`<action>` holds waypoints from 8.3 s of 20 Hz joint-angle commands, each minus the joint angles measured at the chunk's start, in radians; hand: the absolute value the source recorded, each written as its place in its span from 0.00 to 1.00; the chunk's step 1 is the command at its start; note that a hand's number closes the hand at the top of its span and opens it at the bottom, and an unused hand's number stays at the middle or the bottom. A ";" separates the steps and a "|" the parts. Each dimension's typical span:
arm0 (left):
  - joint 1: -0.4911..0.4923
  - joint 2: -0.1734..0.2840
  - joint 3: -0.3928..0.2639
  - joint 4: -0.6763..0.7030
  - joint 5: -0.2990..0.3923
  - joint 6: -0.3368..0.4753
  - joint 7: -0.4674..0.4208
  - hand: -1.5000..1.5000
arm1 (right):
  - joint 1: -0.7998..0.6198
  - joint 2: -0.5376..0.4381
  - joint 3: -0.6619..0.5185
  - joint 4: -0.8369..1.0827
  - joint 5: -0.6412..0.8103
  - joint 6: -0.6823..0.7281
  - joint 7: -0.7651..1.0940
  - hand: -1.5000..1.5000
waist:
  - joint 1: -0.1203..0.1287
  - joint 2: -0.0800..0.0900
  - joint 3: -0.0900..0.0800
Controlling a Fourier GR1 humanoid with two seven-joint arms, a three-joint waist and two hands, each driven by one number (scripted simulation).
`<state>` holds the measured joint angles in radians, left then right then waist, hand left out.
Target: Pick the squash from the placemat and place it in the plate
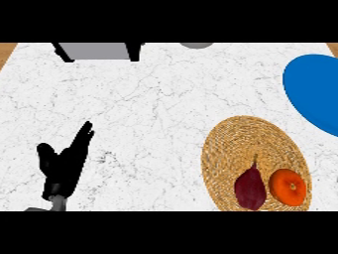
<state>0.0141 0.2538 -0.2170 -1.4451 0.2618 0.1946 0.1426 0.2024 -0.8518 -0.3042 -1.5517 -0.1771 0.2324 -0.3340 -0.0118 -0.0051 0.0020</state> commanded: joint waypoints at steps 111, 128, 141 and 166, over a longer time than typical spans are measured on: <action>-0.039 -0.154 0.111 0.004 -0.149 -0.138 0.106 0.50 | -0.951 0.512 -0.552 0.812 2.098 -1.343 1.487 1.00 | 0.053 0.025 0.001; 0.017 -0.125 0.144 0.001 -0.131 -0.176 0.055 0.50 | -0.974 0.398 -0.692 1.163 1.479 -1.390 0.943 0.00 | 0.050 0.022 0.008; -0.014 -0.161 0.137 0.067 -0.170 -0.136 0.043 0.50 | -0.868 0.530 -0.615 0.776 0.875 -1.405 0.492 0.00 | 0.008 0.008 0.002; 0.021 -0.132 0.180 -0.043 -0.152 -0.171 0.121 0.50 | -0.278 0.851 0.044 0.138 0.936 -1.443 0.892 0.00 | 0.013 0.003 -0.003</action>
<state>0.0192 0.0969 -0.0593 -1.4779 0.0880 0.0495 0.2350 -0.1126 -0.0059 -0.3778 -1.3679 0.6567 -1.0761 0.3902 -0.0008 -0.0054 0.0026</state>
